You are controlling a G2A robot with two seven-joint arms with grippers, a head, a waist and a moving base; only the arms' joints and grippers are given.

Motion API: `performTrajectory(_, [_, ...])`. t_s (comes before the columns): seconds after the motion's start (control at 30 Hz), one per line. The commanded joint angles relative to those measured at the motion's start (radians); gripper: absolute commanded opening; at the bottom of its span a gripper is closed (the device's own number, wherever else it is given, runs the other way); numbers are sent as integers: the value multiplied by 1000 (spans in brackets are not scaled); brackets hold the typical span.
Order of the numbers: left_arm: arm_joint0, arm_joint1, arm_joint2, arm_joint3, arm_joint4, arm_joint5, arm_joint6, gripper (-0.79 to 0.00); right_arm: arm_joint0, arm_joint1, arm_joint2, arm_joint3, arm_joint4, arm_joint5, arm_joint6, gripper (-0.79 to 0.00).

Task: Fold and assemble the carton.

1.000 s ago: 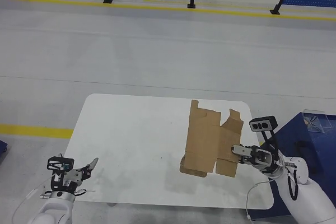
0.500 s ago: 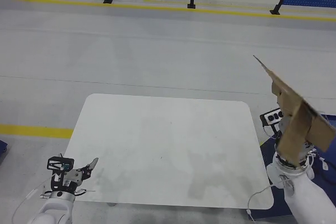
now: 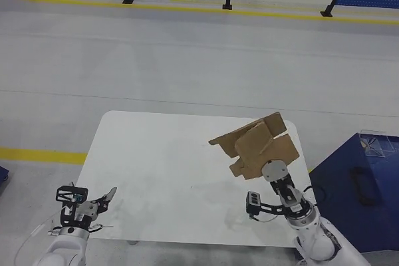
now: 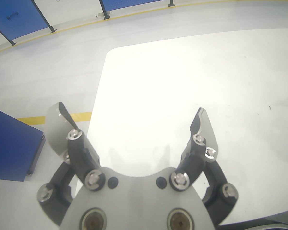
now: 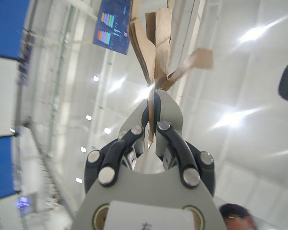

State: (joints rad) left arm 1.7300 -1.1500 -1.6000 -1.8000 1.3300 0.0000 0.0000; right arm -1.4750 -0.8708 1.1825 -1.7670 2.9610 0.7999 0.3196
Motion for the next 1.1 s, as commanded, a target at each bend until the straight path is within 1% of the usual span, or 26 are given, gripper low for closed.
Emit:
performTrajectory(0.0, [0,0,0,0,0,0,0,0,2,0,-18,-14,111,-18,-109,-785])
performTrajectory(0.1, [0,0,0,0,0,0,0,0,9,-4,-3,-23,111,-35,-117,-785])
performTrajectory(0.13, [0,0,0,0,0,0,0,0,22,-4,25,-22,104,-37,-104,-785])
performTrajectory(0.17, [0,0,0,0,0,0,0,0,36,-5,65,-22,55,-41,-70,-785])
performTrajectory(0.23, [0,0,0,0,0,0,0,0,40,-11,132,-30,-103,-50,48,-785])
performTrajectory(0.33, [0,0,0,0,0,0,0,0,39,-23,219,-53,-288,-116,249,-785])
performTrajectory(0.4, [0,0,0,0,0,0,0,0,41,-30,281,-64,-478,-195,394,-785])
performTrajectory(0.47, [0,0,0,0,0,0,0,0,38,-37,320,-64,-654,-271,533,-785])
performTrajectory(0.57, [0,0,0,0,0,0,0,0,41,-46,361,-42,-867,-400,703,-785])
performTrajectory(0.63, [0,0,0,0,0,0,0,0,50,-49,386,-13,-1074,-540,824,-785])
performTrajectory(0.73, [0,0,0,0,0,0,0,0,54,-58,372,28,-1290,-719,989,-785])
performTrajectory(0.83, [0,0,0,0,0,0,0,0,55,-66,339,65,-1468,-852,1114,-785])
performTrajectory(0.87, [0,0,0,0,0,0,0,0,53,-69,319,79,-1505,-871,1149,-785])
performTrajectory(0.9, [0,0,0,0,0,0,0,0,54,-72,296,101,-1516,-868,1174,-785])
performTrajectory(1.0, [0,0,0,0,0,0,0,0,79,-83,248,178,-1591,-929,1201,-785])
performTrajectory(1.07, [0,0,0,0,0,0,0,0,102,-91,218,229,-1647,-979,1198,-785])
